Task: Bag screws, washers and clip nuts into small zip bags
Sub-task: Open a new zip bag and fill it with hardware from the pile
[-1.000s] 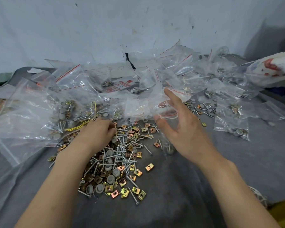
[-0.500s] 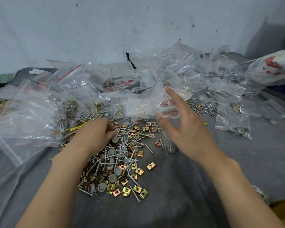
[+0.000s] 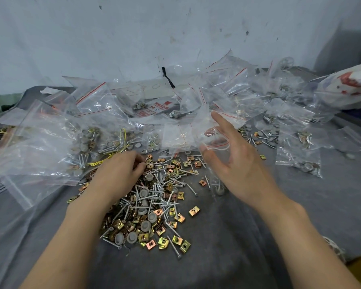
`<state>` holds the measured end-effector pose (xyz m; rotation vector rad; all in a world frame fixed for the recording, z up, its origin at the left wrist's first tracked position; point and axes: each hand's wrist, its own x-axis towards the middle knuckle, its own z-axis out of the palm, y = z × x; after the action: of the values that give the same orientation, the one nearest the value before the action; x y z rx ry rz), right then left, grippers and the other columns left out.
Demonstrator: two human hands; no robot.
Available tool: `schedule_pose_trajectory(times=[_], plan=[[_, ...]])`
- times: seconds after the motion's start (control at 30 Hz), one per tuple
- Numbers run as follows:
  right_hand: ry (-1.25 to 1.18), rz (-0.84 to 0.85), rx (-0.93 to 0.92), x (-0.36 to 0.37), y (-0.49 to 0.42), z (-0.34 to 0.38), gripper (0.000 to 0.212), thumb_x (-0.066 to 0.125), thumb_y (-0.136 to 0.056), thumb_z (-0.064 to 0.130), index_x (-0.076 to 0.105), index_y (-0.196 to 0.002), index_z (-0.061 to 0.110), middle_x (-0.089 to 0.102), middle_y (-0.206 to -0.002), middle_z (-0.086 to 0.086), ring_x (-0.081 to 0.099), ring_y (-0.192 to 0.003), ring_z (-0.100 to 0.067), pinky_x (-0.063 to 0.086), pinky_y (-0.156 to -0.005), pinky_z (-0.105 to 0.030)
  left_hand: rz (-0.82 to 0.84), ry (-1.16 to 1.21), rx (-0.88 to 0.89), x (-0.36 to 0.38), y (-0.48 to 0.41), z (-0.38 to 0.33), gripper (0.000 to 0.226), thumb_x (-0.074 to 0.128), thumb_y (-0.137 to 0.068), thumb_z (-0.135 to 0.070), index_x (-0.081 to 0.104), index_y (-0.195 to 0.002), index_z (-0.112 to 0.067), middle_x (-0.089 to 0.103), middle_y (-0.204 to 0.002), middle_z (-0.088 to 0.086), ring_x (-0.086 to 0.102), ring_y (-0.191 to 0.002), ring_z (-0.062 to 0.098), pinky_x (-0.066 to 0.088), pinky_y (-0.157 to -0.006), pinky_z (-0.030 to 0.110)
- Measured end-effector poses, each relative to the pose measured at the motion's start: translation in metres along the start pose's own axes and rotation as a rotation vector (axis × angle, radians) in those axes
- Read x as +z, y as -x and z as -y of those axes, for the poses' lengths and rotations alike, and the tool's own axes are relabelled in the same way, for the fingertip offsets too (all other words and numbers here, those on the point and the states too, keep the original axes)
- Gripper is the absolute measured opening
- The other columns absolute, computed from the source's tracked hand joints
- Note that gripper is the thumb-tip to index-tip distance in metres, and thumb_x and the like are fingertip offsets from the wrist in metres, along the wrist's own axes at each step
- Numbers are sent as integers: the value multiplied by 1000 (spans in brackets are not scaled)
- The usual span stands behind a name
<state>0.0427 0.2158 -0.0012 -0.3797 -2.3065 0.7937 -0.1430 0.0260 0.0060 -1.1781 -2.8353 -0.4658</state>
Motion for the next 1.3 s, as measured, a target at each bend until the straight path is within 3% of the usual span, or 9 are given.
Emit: schedule_pose_trajectory(times=[0.27, 0.57, 0.7, 0.8, 0.97, 1.07, 1.2, 1.3], plan=[[7, -2, -6, 0, 1, -2, 67, 53, -96, 58, 17, -153, 49, 57, -135, 15, 41, -134, 1, 31, -104, -25, -21, -75, -53, 2, -4, 4, 20, 50, -100, -30, 63, -112, -21, 64, -113, 1, 57, -108, 25, 48, -94, 44], [13, 0, -15, -1, 0, -2, 66, 56, -98, 54, 20, -153, 46, 57, -137, 13, 43, -129, 5, 32, -102, -24, -40, -152, -77, 6, -7, 2, 24, 45, -100, -32, 64, -108, -19, 66, -108, 2, 58, -104, 26, 45, -87, 40], [31, -4, -22, -1, 0, -2, 67, 56, -98, 54, 20, -154, 45, 60, -133, 11, 39, -127, 8, 29, -98, -17, -25, -149, -89, 6, -7, 3, 25, 44, -99, -32, 65, -105, -18, 67, -105, 2, 58, -101, 27, 45, -86, 40], [38, -15, -24, 0, -1, -2, 67, 54, -96, 56, 20, -154, 45, 59, -134, 13, 40, -130, 4, 30, -99, -20, -9, -143, -91, 5, -7, 3, 25, 43, -100, -32, 64, -103, -18, 67, -104, 2, 58, -101, 26, 47, -87, 41], [30, -10, -25, 2, -1, -3, 68, 52, -95, 59, 19, -153, 47, 55, -134, 16, 38, -127, 11, 29, -102, -20, 15, -144, -97, 5, -5, 3, 27, 40, -102, -33, 61, -103, -16, 65, -106, 4, 56, -102, 26, 46, -88, 42], [20, -9, -19, 3, -1, -4, 68, 52, -94, 58, 18, -152, 49, 49, -126, 24, 41, -132, 2, 29, -102, -21, 13, -122, -103, 5, -4, 2, 26, 39, -102, -32, 60, -106, -17, 63, -111, 4, 53, -107, 26, 45, -91, 43], [32, -7, -25, 4, 0, -4, 68, 51, -94, 61, 16, -152, 52, 45, -127, 27, 34, -124, 15, 29, -100, -21, 15, -87, -95, 6, -3, 2, 25, 39, -101, -22, 56, -120, -22, 55, -127, 2, 45, -121, 26, 40, -101, 47], [28, -8, -27, 3, 0, -3, 68, 51, -94, 61, 15, -152, 52, 43, -130, 28, 31, -124, 18, 29, -101, -20, 0, -67, -29, 6, -3, 1, 24, 41, -101, -24, 58, -118, -30, 52, -130, -1, 42, -125, 26, 35, -102, 46]])
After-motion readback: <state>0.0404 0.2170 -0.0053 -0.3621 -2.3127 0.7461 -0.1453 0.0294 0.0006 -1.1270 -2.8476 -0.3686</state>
